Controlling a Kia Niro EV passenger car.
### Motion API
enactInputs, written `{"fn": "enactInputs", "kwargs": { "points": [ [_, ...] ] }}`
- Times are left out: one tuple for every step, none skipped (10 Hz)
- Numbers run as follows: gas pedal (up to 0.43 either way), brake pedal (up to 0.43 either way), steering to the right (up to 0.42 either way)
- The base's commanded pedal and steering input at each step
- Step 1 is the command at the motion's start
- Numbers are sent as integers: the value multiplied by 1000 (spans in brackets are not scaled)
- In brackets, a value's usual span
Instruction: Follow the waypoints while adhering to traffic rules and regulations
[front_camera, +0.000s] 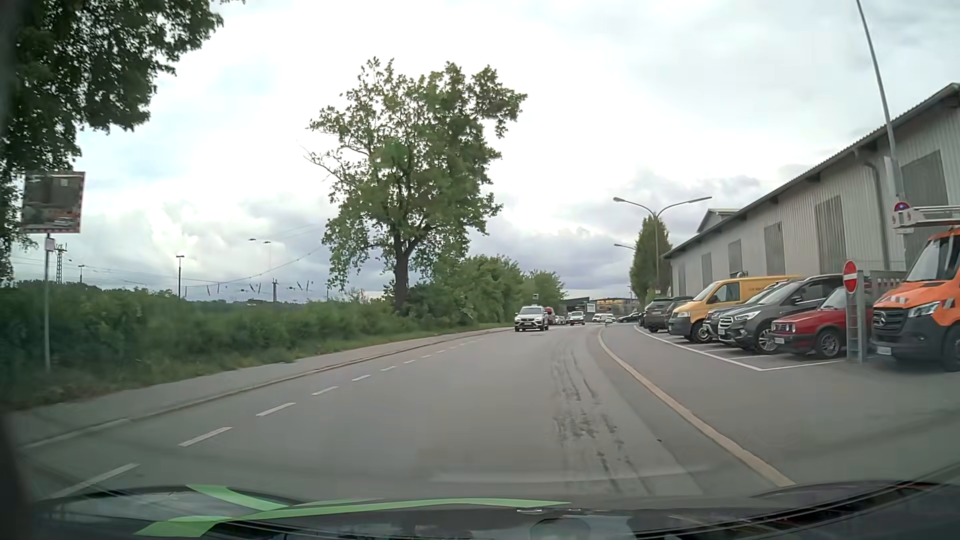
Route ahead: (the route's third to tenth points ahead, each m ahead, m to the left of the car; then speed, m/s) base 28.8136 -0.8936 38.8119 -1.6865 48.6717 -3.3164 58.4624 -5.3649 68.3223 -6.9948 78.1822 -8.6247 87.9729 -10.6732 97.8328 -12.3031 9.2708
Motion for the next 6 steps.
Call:
{"fn": "enactInputs", "kwargs": {
  "points": [
    [138,0,26],
    [138,0,26],
    [138,0,26],
    [138,0,25],
    [138,0,25],
    [138,0,25]
  ]
}}
